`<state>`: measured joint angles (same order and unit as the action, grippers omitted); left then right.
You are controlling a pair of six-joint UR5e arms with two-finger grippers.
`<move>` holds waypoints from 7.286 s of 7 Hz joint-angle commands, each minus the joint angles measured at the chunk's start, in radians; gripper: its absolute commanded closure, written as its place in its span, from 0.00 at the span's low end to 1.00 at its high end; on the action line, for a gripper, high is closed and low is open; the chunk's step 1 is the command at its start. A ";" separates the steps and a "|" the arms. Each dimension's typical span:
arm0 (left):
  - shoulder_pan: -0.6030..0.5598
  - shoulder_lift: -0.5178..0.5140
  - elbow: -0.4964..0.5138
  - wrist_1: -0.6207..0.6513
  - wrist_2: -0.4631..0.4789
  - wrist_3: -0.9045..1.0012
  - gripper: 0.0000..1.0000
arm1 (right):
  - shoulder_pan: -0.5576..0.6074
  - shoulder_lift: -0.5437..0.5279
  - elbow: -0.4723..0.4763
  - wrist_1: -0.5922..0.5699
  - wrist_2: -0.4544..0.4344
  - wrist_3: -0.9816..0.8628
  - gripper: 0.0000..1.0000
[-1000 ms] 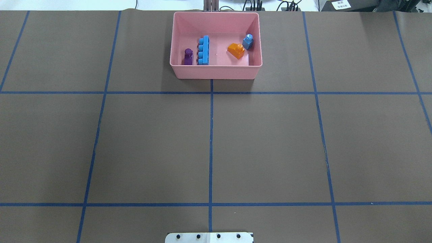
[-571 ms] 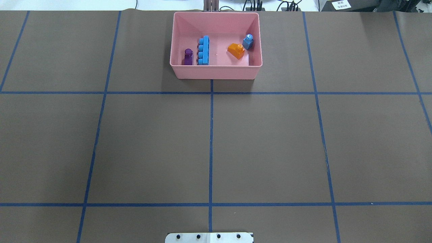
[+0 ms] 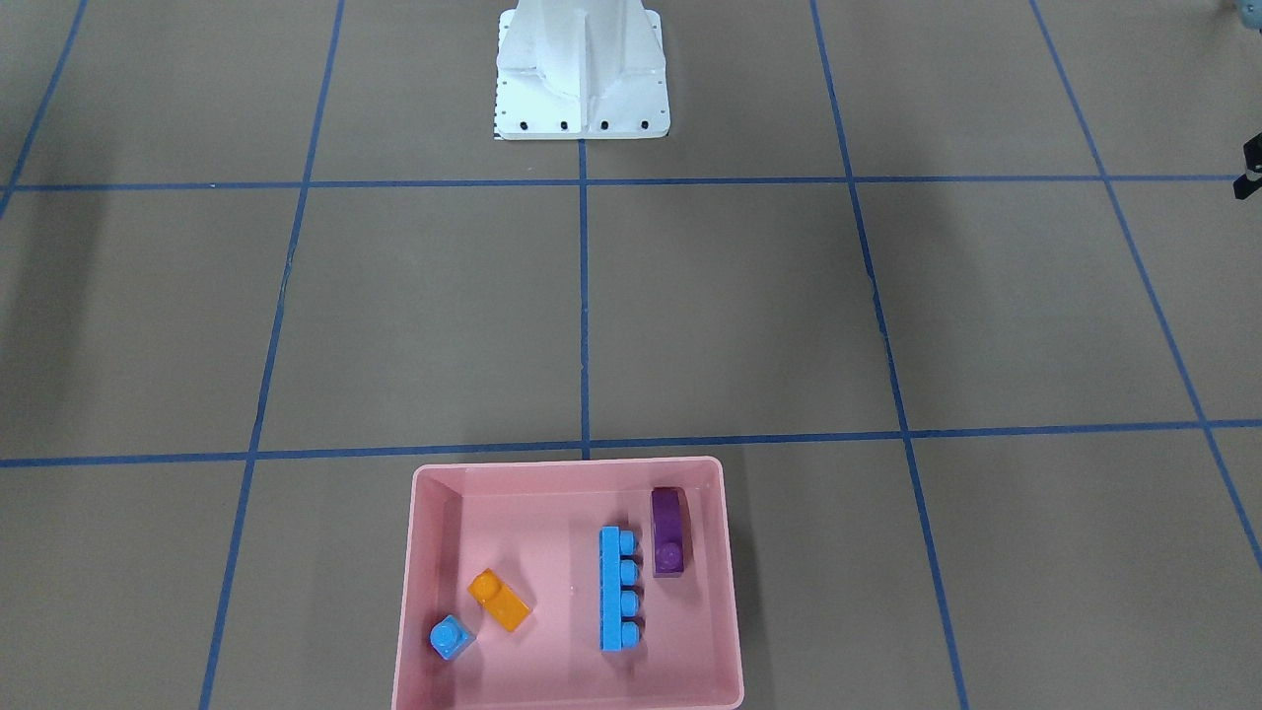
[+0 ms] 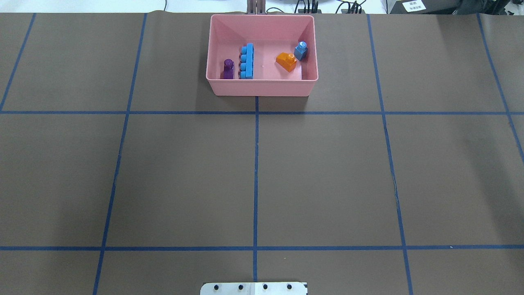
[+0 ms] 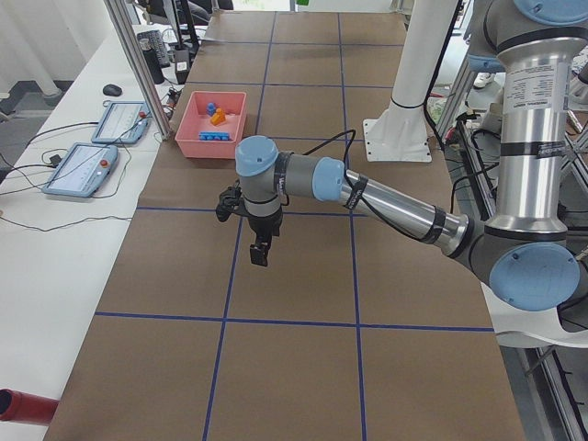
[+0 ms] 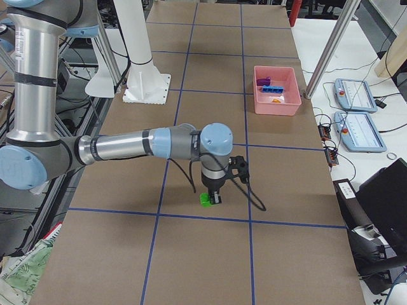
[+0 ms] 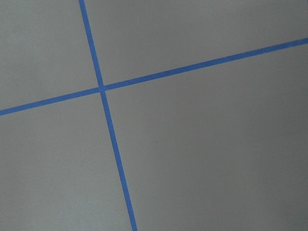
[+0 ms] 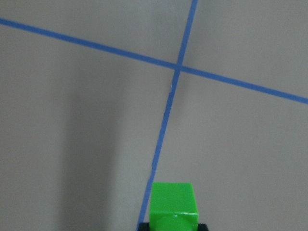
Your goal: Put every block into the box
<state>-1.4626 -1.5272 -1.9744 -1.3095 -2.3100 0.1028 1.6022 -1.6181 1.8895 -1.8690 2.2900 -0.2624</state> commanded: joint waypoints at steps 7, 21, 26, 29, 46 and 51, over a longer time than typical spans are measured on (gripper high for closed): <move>-0.165 0.001 0.287 -0.236 -0.147 0.049 0.00 | -0.402 0.839 -0.390 -0.161 -0.024 0.688 1.00; -0.159 -0.031 0.299 -0.235 -0.147 0.040 0.00 | -0.759 1.327 -1.195 0.600 -0.253 1.413 0.02; -0.165 -0.022 0.298 -0.240 -0.146 0.052 0.00 | -0.616 1.263 -1.007 0.295 -0.164 1.124 0.01; -0.156 -0.025 0.284 -0.235 -0.052 0.070 0.00 | -0.445 0.984 -0.761 0.252 -0.060 0.872 0.01; -0.154 0.025 0.264 -0.186 -0.028 0.198 0.00 | -0.111 -0.233 0.023 0.372 0.006 0.365 0.00; -0.154 0.027 0.262 -0.186 -0.029 0.198 0.00 | -0.111 -0.235 0.029 0.386 0.011 0.364 0.00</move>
<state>-1.6168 -1.5005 -1.7119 -1.4956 -2.3382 0.3006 1.4910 -1.8525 1.9188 -1.4847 2.3007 0.1013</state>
